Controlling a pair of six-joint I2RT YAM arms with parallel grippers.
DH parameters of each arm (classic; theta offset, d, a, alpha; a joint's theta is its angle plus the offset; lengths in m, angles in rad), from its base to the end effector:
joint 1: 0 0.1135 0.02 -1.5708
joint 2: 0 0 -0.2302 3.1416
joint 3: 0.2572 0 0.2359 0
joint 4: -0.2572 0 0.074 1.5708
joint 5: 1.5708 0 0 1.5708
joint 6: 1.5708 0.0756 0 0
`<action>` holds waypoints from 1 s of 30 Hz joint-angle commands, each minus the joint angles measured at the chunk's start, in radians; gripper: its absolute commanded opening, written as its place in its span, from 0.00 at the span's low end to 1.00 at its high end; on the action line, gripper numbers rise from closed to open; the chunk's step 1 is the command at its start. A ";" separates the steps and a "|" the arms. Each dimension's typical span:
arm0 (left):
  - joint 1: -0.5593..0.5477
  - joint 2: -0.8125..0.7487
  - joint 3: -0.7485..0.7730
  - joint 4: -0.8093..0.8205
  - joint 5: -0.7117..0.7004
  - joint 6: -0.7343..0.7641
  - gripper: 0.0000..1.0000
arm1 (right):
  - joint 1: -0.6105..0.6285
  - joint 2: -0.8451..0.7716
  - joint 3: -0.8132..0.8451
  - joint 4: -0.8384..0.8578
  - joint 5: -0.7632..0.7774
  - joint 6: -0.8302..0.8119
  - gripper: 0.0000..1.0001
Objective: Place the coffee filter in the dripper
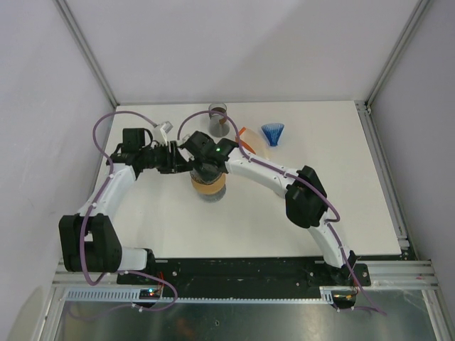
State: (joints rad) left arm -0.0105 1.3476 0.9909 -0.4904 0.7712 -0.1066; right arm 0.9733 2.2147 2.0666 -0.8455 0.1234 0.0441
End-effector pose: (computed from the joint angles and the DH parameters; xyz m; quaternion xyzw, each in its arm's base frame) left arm 0.2881 -0.0557 0.2185 0.0914 0.8720 -0.3704 0.3069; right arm 0.2744 0.3867 0.1984 -0.4130 0.8633 0.0867 0.2769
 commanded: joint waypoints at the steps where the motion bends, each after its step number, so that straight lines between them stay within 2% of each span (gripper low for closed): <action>1: -0.002 -0.018 -0.009 0.029 0.001 -0.003 0.43 | 0.000 -0.064 0.012 0.062 0.018 -0.003 0.01; 14: -0.004 -0.067 0.001 0.031 -0.022 0.014 0.43 | -0.006 -0.176 -0.040 0.126 0.051 -0.027 0.17; 30: -0.005 -0.093 0.029 0.031 -0.025 0.034 0.56 | -0.019 -0.277 -0.062 0.137 0.045 -0.021 0.29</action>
State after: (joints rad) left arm -0.0109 1.2961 0.9874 -0.4801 0.7441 -0.0963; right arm 0.9604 2.0426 2.0125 -0.7353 0.1532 0.0250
